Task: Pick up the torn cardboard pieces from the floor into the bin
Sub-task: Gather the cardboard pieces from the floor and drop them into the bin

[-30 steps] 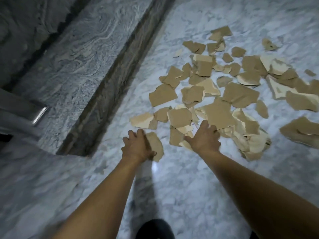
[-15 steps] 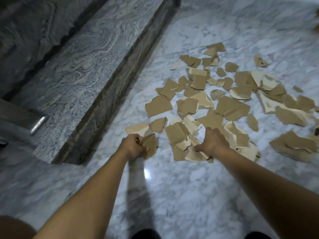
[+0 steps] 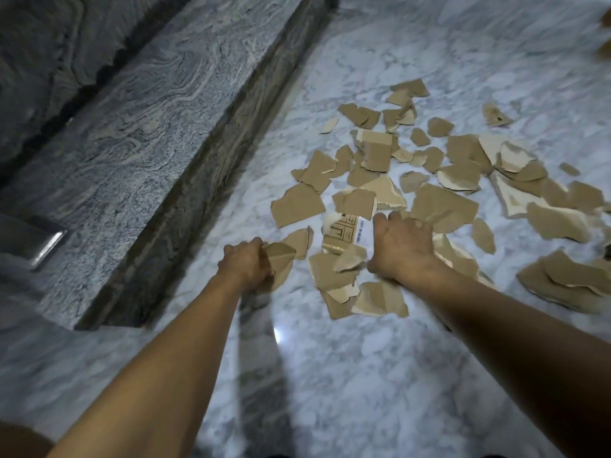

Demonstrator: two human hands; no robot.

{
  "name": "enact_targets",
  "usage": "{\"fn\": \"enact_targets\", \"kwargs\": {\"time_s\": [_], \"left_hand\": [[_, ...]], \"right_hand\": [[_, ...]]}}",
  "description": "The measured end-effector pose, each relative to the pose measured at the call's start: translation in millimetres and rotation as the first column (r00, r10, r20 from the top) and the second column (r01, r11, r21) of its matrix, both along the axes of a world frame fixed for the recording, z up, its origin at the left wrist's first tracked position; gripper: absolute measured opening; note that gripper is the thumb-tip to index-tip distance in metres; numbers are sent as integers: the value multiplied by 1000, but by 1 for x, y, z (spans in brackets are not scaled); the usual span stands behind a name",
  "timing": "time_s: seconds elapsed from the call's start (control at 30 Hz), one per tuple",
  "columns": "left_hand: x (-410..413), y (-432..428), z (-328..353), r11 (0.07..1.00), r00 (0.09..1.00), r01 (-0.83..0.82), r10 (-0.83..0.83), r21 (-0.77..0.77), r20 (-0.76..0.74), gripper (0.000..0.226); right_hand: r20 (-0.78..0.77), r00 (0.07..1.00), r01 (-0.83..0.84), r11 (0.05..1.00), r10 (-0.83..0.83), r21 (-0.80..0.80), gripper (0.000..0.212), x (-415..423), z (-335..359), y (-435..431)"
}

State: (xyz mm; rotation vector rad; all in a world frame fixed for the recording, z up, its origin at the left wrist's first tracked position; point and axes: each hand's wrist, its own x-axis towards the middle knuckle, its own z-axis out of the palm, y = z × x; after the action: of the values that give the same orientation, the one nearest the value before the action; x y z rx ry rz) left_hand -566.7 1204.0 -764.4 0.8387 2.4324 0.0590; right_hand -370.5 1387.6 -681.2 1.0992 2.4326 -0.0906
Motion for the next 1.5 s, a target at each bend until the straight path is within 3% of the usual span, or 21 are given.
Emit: {"fn": "enact_targets", "kwargs": {"time_s": [0.1,0.23,0.37,0.53,0.67,0.77,0.87,0.93,1.07,1.13,1.23,1.33,1.5], "left_hand": [[3,-5,-2,996,994,-55,48,67,101,37],[5,-14,0,988,987,-128,119,82,107,40],[9,-22,3,991,990,-126,128,-43,62,58],[7,-19,7,989,982,-150,148,9,118,55],[4,-20,6,979,965,-202,194,32,178,68],[-1,-25,7,992,982,-125,122,14,141,56],[-11,-32,12,998,989,-69,69,1,128,31],[-22,-34,20,997,987,-80,79,2,137,19],[-33,-32,43,994,981,-72,56,80,183,20],[-29,-27,49,990,974,-78,50,120,219,19],[-17,-20,50,986,958,-110,71,126,277,16],[-3,-15,44,989,960,-93,59,114,275,16],[8,0,49,978,976,-46,0,204,219,18]], "right_hand": [[20,999,48,991,-46,-125,76,-1,-8,-7],[74,993,-95,993,90,74,66,-2,-3,-6],[151,981,-130,989,119,66,45,4,6,7],[100,988,-132,986,122,102,44,6,9,12],[60,990,-136,982,130,129,44,5,15,16],[4,993,-121,975,122,186,42,8,23,24],[-124,991,55,996,-47,68,36,7,26,32],[-113,976,180,982,-185,-56,43,5,27,35],[107,989,116,977,-98,-179,47,8,26,35],[148,988,92,943,-46,-319,46,11,20,32],[124,987,152,874,-106,-461,38,20,4,25],[59,976,213,842,-212,-496,33,34,-9,18],[50,960,267,846,-276,-462,69,48,-15,26]]}}
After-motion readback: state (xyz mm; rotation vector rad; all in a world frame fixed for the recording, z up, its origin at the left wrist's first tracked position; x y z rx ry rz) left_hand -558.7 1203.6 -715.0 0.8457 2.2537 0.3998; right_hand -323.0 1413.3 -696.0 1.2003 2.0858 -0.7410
